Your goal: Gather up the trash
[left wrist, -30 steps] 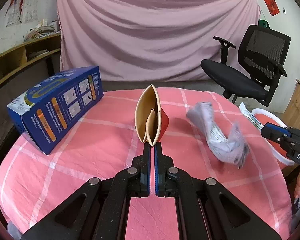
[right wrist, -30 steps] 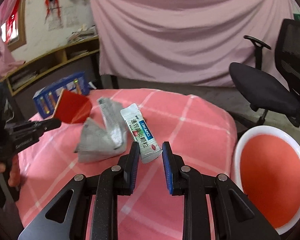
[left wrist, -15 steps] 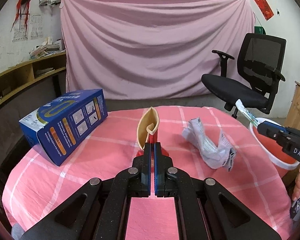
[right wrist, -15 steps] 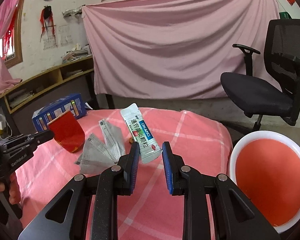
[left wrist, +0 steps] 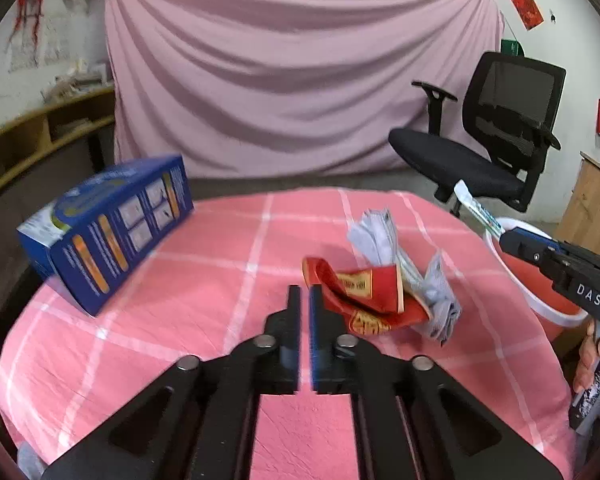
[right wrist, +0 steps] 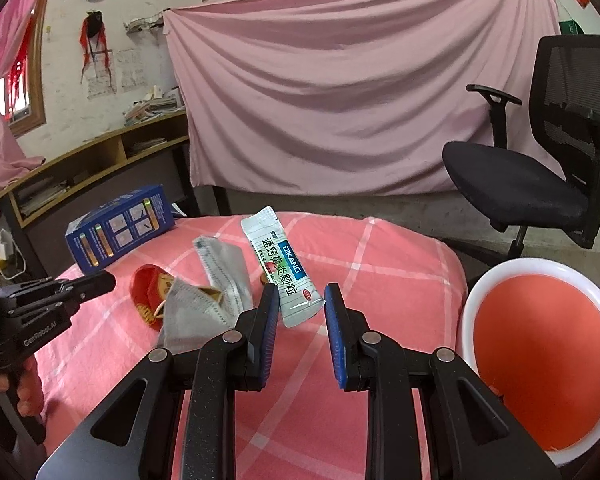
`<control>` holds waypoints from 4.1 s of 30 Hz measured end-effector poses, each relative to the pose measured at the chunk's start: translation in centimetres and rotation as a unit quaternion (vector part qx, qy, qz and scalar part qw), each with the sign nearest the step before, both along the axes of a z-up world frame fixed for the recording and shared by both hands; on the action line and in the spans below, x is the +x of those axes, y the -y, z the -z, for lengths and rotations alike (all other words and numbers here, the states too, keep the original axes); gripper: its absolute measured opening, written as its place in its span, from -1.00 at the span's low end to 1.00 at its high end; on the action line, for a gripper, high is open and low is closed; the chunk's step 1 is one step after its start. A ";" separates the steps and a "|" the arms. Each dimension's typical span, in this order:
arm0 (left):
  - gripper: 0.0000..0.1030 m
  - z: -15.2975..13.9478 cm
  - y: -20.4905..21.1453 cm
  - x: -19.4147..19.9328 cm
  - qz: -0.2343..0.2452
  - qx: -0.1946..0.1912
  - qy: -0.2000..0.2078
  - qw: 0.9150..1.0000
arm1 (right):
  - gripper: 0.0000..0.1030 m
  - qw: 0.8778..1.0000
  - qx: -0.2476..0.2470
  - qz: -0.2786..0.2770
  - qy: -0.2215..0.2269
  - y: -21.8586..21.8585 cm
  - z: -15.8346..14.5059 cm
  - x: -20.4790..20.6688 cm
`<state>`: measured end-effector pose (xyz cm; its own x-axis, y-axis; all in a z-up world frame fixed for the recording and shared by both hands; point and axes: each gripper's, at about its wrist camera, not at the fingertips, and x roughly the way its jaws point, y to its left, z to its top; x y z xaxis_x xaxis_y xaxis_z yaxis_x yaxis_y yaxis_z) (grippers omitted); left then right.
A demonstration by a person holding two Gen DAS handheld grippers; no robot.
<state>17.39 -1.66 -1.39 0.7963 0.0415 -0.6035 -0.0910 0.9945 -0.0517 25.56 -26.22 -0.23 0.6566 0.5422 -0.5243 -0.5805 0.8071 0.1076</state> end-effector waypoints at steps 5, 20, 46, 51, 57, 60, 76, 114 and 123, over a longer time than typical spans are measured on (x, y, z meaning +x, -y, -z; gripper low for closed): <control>-0.38 0.1 -0.7 0.4 0.009 -0.045 -0.008 0.999 | -0.58 1.000 -0.001 0.003 -0.017 0.1 0.3 0.5; -0.69 -0.1 -2.1 2.9 0.001 -0.095 -0.044 0.995 | -0.57 1.000 -0.006 -0.002 -0.031 0.2 0.7 0.9; -1.00 -4.5 2.8 0.1 0.024 0.000 0.090 0.996 | -0.58 0.995 0.057 0.024 0.080 2.2 -2.6 -1.4; -1.00 -3.2 2.5 0.6 0.020 -0.005 0.066 0.998 | -0.58 0.996 0.053 0.027 0.068 2.3 -2.3 -0.8; -0.99 -1.6 0.0 0.0 -0.009 -0.028 0.026 0.999 | -0.58 0.998 0.036 0.015 0.055 1.4 -1.8 -0.8; -0.36 -1.2 -1.4 -0.8 -0.016 -0.034 0.010 0.999 | -0.57 0.999 0.021 0.005 0.045 0.8 -1.3 -0.8; -0.07 1.1 -4.0 -1.2 -0.011 -0.100 -0.070 0.992 | -0.54 0.999 -0.026 -0.027 -0.032 -0.3 0.8 0.4; -0.65 0.0 -2.7 -3.0 -0.014 -0.088 -0.033 0.995 | -0.20 0.987 -0.108 -0.089 -0.084 1.8 4.8 -2.2; -0.68 -0.2 -2.6 -3.3 -0.013 -0.093 -0.024 0.995 | -0.89 0.988 -0.097 -0.085 -0.081 0.8 4.9 -3.1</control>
<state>14.07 0.97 -1.15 0.7670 -0.0551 -0.6393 -0.1225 0.9654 -0.2302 22.44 -27.06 -5.10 0.4633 0.5167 -0.7200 -0.6972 0.7141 0.0638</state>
